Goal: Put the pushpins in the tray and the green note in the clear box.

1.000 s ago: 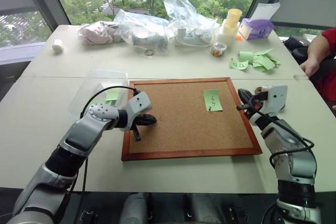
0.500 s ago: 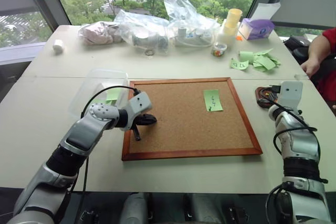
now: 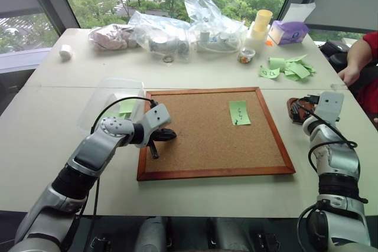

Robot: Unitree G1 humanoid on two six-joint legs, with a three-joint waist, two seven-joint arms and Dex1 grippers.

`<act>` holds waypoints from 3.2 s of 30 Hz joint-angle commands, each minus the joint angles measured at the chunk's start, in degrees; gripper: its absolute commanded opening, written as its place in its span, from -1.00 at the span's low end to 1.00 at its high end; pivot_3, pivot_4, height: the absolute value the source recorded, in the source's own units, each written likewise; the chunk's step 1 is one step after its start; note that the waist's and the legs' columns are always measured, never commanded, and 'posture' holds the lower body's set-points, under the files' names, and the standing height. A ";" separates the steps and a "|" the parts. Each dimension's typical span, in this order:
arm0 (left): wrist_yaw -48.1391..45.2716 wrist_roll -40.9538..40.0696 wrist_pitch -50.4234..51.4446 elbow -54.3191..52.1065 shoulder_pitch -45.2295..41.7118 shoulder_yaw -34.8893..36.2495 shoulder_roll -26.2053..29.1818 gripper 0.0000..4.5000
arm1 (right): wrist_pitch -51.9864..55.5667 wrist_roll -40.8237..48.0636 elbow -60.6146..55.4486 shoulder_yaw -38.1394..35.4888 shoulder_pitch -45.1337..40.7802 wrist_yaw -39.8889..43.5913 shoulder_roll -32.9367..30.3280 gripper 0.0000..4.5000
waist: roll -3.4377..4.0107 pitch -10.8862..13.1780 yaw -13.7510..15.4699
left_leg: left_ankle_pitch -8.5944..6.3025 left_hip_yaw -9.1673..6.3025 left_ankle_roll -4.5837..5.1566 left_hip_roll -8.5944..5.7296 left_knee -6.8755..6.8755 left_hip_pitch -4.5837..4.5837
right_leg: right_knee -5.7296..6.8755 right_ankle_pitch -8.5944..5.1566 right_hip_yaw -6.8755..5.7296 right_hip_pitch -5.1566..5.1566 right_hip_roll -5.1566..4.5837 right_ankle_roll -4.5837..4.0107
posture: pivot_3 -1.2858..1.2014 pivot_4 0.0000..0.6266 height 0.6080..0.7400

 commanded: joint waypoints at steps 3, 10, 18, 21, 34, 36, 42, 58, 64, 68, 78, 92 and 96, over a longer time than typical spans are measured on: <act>0.26 0.48 0.87 -0.46 0.84 -0.80 -0.04 -1.00 | 0.27 6.62 -4.99 -6.31 -1.47 -0.40 1.98 0.99 | 0.01 -0.01 0.01 | 0.00 -0.01 0.00 0.00 0.00 0.00 | 0.00 0.00 0.00 0.00 0.00 0.00 | 0.03 -0.52 0.93; 0.23 0.45 0.75 -0.31 0.74 -0.91 -0.10 -1.00 | -1.89 8.81 -9.19 -6.18 -0.11 2.77 1.63 0.99 | 0.05 -0.03 0.01 | 0.00 -0.01 0.00 0.00 0.00 0.00 | 0.00 0.00 0.00 0.00 0.00 0.00 | 0.03 -0.52 0.93; -0.18 0.46 0.83 -0.38 0.63 -1.12 0.10 -1.00 | 1.72 9.98 -28.42 12.56 8.68 23.85 -1.90 0.99 | 0.11 -0.07 0.05 | -0.01 -0.07 0.01 0.00 0.00 0.02 | 0.01 0.00 0.00 0.02 0.02 0.00 | 0.03 -0.52 0.93; -0.11 0.50 0.85 -0.36 0.60 -1.09 -0.01 -1.00 | 3.57 9.95 -31.40 17.00 10.66 27.48 -2.63 0.99 | 0.11 -0.07 0.21 | -0.02 -0.07 0.03 -0.01 0.01 0.00 | 0.00 0.00 -0.01 0.02 0.01 0.00 | 0.03 -0.52 0.93; 0.33 0.38 1.36 -1.01 1.01 -0.97 -0.20 -1.00 | 6.17 9.32 -30.86 19.18 11.77 29.84 -1.67 0.99 | 0.10 -0.07 0.22 | -0.03 -0.07 0.05 -0.03 0.01 0.00 | -0.02 0.00 -0.01 0.02 0.01 0.00 | 0.03 -0.52 0.93; 0.42 0.46 1.26 -1.06 1.00 -1.09 -0.31 -1.00 | 5.83 8.91 -29.85 19.57 11.87 29.88 -1.14 0.99 | 0.10 -0.07 0.21 | -0.03 -0.07 0.05 -0.03 0.01 -0.01 | -0.02 0.00 -0.01 0.02 0.01 0.00 | 0.03 -0.52 0.93; 0.47 0.47 1.33 -1.08 0.95 -1.18 -0.39 -1.00 | 5.12 8.28 -26.77 20.39 11.81 30.40 -0.04 0.99 | 0.10 -0.07 0.22 | -0.03 -0.07 0.05 -0.04 0.01 0.00 | -0.02 0.00 -0.01 0.02 0.01 0.00 | 0.03 -0.52 0.93; 0.69 0.46 1.39 -1.52 1.35 -0.99 -0.14 -1.00 | 4.16 7.41 -23.56 21.34 13.05 32.23 1.43 -0.99 | 0.06 -0.10 0.20 | -0.03 -0.07 0.05 -0.03 0.01 0.01 | -0.01 0.00 -0.01 0.03 0.03 -0.01 | 0.03 -0.52 0.93; 0.53 0.50 1.26 -1.45 1.28 -1.03 -0.03 -1.00 | 3.97 6.71 -24.00 21.19 13.22 32.01 1.32 -0.99 | 0.06 -0.10 0.19 | -0.03 -0.07 0.05 -0.03 0.01 0.02 | -0.01 0.00 -0.01 0.03 0.03 -0.01 | 0.03 -0.52 0.93; 0.28 0.55 1.20 -1.43 1.30 -1.16 0.17 -1.00 | 2.17 6.84 -26.85 19.72 12.70 32.27 0.30 -0.99 | 0.06 -0.10 0.19 | -0.03 -0.07 0.05 -0.03 0.01 0.02 | -0.01 0.00 -0.01 0.04 0.03 -0.01 | 0.03 -0.52 0.93; -1.04 1.10 1.12 -1.31 1.67 -2.12 1.36 -1.00 | 4.63 9.84 -37.13 15.75 12.63 31.80 -2.35 -0.99 | 0.08 -0.09 0.23 | -0.03 -0.08 0.05 -0.03 0.01 0.00 | -0.01 0.00 -0.01 0.01 0.02 -0.01 | 0.03 -0.52 0.93; -1.67 -7.78 6.86 -1.96 -0.91 5.79 -3.35 -0.35 | 4.51 9.08 -40.16 16.69 12.69 31.33 -3.18 -1.00 | 0.03 -0.10 0.41 | -0.03 -0.09 0.06 -0.03 0.03 -0.04 | -0.02 0.00 -0.02 0.02 0.01 -0.01 | 0.03 -0.52 0.93; -1.27 -14.56 11.99 -0.97 -3.07 12.58 -5.63 0.55 | 4.56 9.13 -40.77 16.75 11.88 32.34 -4.70 -1.00 | -0.02 -0.07 0.26 | -0.04 -0.15 0.06 -0.03 0.06 -0.10 | -0.02 0.00 -0.04 -0.01 0.02 0.00 | 0.03 -0.52 0.93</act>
